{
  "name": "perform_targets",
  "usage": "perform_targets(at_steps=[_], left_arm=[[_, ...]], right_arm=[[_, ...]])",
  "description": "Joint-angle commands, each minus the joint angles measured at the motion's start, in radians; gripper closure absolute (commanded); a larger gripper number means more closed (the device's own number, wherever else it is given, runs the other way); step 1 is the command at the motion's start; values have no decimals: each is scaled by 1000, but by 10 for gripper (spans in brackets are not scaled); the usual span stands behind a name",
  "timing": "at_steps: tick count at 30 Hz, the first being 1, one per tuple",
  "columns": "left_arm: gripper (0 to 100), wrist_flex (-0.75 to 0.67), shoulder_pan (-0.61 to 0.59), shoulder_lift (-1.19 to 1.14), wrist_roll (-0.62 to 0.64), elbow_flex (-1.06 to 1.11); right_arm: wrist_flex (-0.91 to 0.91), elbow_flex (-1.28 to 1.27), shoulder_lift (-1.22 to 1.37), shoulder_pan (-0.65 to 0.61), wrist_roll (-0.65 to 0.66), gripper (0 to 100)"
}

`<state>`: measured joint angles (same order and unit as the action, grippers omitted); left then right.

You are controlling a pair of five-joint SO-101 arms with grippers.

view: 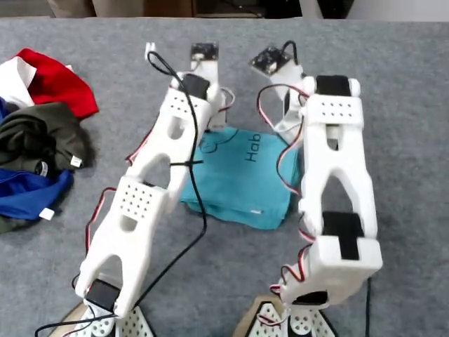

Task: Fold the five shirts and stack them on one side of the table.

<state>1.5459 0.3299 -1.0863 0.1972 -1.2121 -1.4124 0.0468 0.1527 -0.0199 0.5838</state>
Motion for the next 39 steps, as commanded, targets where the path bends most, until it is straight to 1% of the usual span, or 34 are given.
perform_targets(at_steps=[1,6,9,13,16,21,25,27,31,35,37,39], left_arm=[[980,-20,3,-21,5,-41],[980,-20,-6,-30,5,-41],[980,-20,-8,-30,3,-41],[980,-20,-8,-31,3,-38],[980,-23,-9,-31,2,-38],[980,-20,-25,-51,2,-37],[980,-11,-46,-56,2,-43],[980,28,-46,-50,-5,-69],[980,140,-37,-27,-20,-198],[980,218,-37,1,-74,-331],[976,218,-38,27,-104,-311],[975,219,-32,90,-143,-236]], right_arm=[[6,-145,-145,-13,-5,993],[157,-489,-320,-16,46,993],[241,-670,-363,-16,75,993],[331,-819,-366,-5,97,993],[391,-868,-366,18,106,993],[419,-874,-366,50,123,993],[402,-858,-381,79,141,992],[351,-819,-412,81,140,990],[230,-691,-524,79,135,990],[114,-565,-607,81,71,990],[69,-535,-634,82,15,990],[32,-527,-664,94,-35,990]])
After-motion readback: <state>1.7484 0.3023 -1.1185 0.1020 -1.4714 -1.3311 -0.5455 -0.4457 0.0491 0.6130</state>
